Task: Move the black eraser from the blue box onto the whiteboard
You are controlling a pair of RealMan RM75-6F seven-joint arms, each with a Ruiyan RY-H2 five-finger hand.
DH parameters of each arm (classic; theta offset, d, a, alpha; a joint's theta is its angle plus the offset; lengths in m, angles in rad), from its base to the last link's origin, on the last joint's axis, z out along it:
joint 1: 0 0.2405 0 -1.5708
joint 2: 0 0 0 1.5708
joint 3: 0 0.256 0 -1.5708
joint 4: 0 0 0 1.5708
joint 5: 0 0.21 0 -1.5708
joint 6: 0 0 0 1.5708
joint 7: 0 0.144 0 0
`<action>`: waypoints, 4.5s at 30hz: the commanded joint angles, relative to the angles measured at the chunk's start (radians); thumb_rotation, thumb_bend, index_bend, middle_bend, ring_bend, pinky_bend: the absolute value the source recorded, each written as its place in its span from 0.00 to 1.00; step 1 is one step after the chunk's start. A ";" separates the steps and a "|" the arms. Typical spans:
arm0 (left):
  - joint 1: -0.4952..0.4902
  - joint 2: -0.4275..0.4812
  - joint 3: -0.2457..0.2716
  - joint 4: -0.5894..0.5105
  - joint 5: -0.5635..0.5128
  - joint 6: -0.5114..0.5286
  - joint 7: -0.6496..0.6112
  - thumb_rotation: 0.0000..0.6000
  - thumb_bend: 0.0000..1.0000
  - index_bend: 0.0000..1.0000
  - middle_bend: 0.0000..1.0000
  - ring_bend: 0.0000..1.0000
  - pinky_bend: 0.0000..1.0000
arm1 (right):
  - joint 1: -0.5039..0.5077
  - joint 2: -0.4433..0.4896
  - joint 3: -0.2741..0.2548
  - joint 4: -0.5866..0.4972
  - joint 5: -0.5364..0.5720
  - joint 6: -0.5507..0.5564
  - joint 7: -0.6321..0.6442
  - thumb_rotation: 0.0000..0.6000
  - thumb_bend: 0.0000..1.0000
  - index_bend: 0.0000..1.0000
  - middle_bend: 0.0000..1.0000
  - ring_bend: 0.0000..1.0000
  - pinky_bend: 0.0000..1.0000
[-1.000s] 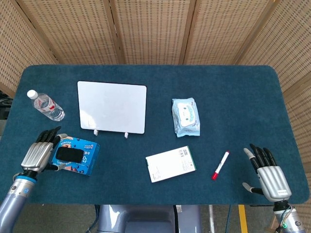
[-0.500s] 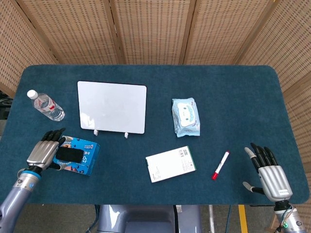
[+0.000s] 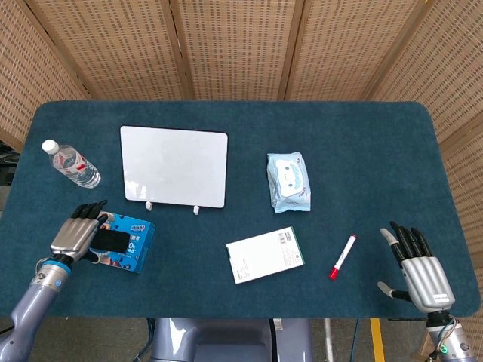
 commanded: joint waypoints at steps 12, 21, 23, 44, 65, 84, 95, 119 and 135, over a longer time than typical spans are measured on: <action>-0.029 -0.032 0.013 -0.005 -0.032 0.010 0.013 1.00 0.18 0.30 0.00 0.00 0.00 | -0.001 0.004 0.001 0.001 -0.002 0.006 0.011 1.00 0.05 0.00 0.00 0.00 0.00; -0.035 -0.041 0.028 0.004 -0.044 0.019 0.011 1.00 0.26 0.34 0.00 0.00 0.00 | -0.002 0.003 0.001 0.001 -0.001 0.006 0.009 1.00 0.05 0.00 0.00 0.00 0.00; -0.036 -0.045 0.031 0.009 -0.050 0.018 0.006 1.00 0.26 0.34 0.00 0.00 0.00 | -0.003 0.003 0.002 0.000 0.000 0.007 0.009 1.00 0.05 0.00 0.00 0.00 0.00; -0.030 -0.048 0.003 -0.015 -0.011 0.099 -0.045 1.00 0.33 0.41 0.00 0.00 0.00 | -0.003 0.003 0.000 0.001 -0.004 0.009 0.013 1.00 0.05 0.00 0.00 0.00 0.00; -0.124 -0.364 -0.160 0.352 0.262 0.409 -0.009 1.00 0.32 0.44 0.00 0.00 0.00 | 0.005 0.008 0.006 0.007 0.016 -0.013 0.047 1.00 0.05 0.00 0.00 0.00 0.00; -0.246 -0.656 -0.193 0.840 0.365 0.406 -0.093 1.00 0.31 0.44 0.00 0.00 0.00 | 0.015 0.013 0.009 0.017 0.027 -0.028 0.091 1.00 0.05 0.00 0.00 0.00 0.00; -0.295 -0.725 -0.203 0.997 0.367 0.355 -0.123 1.00 0.31 0.44 0.00 0.00 0.00 | 0.018 0.018 0.013 0.023 0.036 -0.034 0.117 1.00 0.05 0.00 0.00 0.00 0.00; -0.317 -0.836 -0.181 1.209 0.380 0.308 -0.212 1.00 0.31 0.44 0.00 0.00 0.00 | 0.024 0.015 0.016 0.029 0.047 -0.044 0.121 1.00 0.05 0.00 0.00 0.00 0.00; -0.318 -0.832 -0.184 1.211 0.367 0.274 -0.184 1.00 0.30 0.44 0.00 0.00 0.00 | 0.023 0.016 0.016 0.030 0.045 -0.039 0.125 1.00 0.05 0.00 0.00 0.00 0.00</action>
